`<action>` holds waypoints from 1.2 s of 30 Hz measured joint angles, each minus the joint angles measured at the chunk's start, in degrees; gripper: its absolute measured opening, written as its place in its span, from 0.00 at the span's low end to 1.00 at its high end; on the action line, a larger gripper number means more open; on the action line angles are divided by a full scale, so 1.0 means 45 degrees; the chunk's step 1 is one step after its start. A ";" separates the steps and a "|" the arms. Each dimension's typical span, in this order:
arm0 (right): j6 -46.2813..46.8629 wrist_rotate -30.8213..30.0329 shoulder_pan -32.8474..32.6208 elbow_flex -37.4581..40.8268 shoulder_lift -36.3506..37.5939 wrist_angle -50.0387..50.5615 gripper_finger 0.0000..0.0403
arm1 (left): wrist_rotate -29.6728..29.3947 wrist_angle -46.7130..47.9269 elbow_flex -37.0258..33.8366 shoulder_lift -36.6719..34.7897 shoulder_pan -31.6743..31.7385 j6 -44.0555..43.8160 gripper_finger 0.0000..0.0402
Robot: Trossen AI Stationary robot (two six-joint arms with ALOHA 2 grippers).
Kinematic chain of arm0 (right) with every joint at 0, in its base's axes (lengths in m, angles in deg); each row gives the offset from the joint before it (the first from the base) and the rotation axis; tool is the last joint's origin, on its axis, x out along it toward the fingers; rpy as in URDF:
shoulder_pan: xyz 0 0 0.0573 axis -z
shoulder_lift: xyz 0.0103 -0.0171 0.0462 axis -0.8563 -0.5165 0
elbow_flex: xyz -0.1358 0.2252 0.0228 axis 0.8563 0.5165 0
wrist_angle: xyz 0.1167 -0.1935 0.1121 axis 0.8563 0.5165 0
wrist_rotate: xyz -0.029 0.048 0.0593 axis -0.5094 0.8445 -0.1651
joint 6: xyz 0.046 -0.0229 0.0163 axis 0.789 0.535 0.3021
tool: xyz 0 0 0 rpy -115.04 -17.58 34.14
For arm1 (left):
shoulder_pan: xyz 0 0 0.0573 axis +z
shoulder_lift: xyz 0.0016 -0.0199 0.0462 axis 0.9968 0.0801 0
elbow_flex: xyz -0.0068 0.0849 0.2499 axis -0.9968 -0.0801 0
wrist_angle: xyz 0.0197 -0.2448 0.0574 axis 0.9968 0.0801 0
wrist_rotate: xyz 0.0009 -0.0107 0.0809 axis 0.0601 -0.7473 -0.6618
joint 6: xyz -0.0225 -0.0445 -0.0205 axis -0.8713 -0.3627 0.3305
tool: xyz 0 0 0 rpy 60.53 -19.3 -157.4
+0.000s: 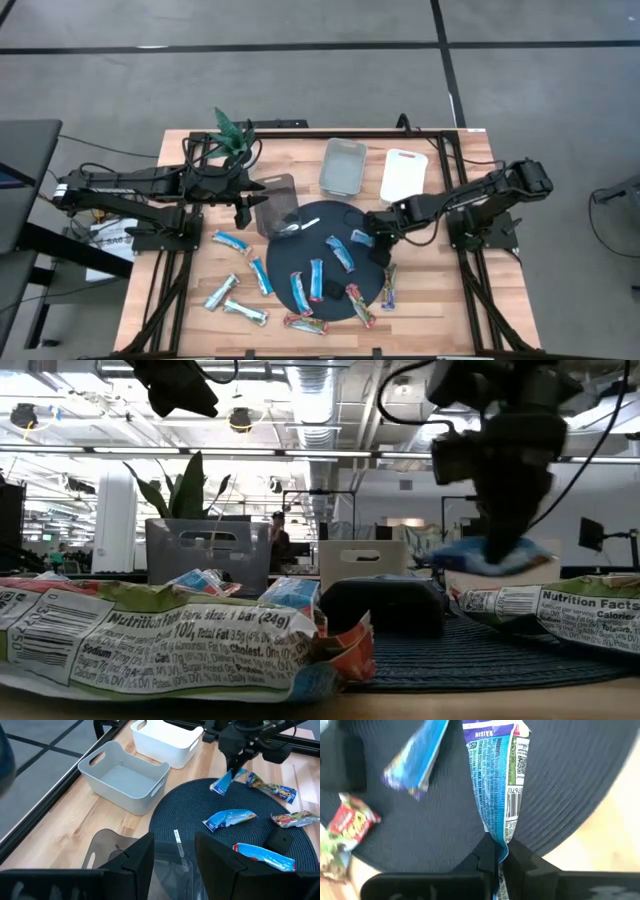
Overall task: Pick and place Granola Bars by type
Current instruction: Put the top right blue granola bar into the white bin
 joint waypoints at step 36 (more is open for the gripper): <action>-0.0745 -0.3969 0.7335 -0.2276 0.3166 0.6102 0.01 | 0.0340 0.0005 0.0005 -0.0005 -0.0010 -0.0009 0.33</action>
